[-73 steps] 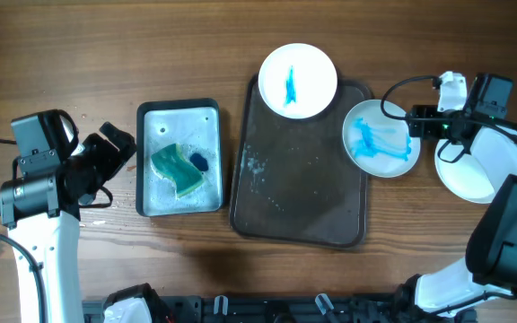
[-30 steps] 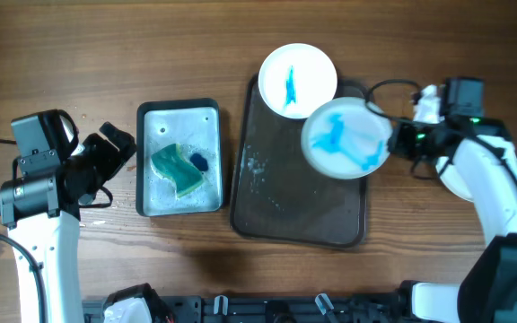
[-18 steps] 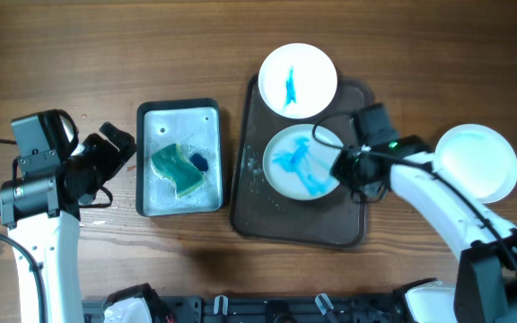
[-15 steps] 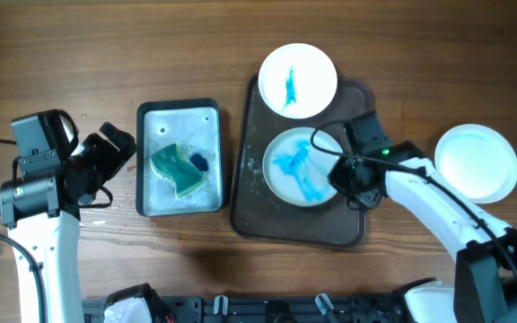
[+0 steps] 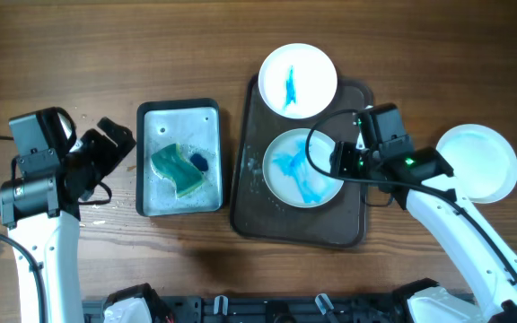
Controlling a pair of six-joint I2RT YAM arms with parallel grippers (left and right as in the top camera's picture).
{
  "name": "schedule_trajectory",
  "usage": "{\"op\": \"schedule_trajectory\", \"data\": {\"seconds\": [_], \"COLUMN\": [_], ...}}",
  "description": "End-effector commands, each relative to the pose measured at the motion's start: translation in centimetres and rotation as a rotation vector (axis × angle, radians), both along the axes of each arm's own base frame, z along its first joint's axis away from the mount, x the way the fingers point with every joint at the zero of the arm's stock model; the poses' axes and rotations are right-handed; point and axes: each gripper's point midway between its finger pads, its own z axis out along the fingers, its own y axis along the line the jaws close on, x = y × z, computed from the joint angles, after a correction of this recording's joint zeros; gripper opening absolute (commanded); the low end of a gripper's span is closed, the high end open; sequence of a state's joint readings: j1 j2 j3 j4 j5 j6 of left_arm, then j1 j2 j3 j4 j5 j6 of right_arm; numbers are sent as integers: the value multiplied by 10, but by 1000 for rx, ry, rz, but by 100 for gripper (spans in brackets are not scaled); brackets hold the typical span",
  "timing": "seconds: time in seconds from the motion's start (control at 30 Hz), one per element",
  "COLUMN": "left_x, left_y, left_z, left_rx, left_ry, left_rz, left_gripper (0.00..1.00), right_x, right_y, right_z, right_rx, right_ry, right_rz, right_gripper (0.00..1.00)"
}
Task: Clean dirty plates on tray and stack at the side
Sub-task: 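Reach the left gripper into the basin and grasp the green sponge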
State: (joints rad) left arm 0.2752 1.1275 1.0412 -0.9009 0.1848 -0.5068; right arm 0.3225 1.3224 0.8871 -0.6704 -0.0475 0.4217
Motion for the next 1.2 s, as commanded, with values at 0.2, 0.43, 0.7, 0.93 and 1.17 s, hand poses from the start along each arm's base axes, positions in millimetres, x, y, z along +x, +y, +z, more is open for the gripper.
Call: {"op": "schedule_trajectory", "data": {"seconds": [0.2, 0.43, 0.7, 0.93, 1.17], "left_x": [-2, -14, -12, -9, -21], "left_y": [-25, -56, -79, -80, -60], "left_z": [9, -1, -9, -14, -71], "left_rx": [-140, -120, -109, -89, 54], "left_ry": [-22, 27, 57, 70, 328], "left_rz": [-54, -293, -387, -392, -216], "left_gripper": [100, 100, 100, 96, 77], "right_x": [15, 29, 27, 21, 23], "right_y": [-5, -16, -9, -8, -19], "right_z": [-69, -95, -101, -112, -116], "right_rx": [-143, -23, 108, 119, 85], "right_ry": [101, 141, 166, 208, 229], "right_rz": [186, 160, 194, 193, 81], "right_gripper": [50, 37, 22, 4, 4]}}
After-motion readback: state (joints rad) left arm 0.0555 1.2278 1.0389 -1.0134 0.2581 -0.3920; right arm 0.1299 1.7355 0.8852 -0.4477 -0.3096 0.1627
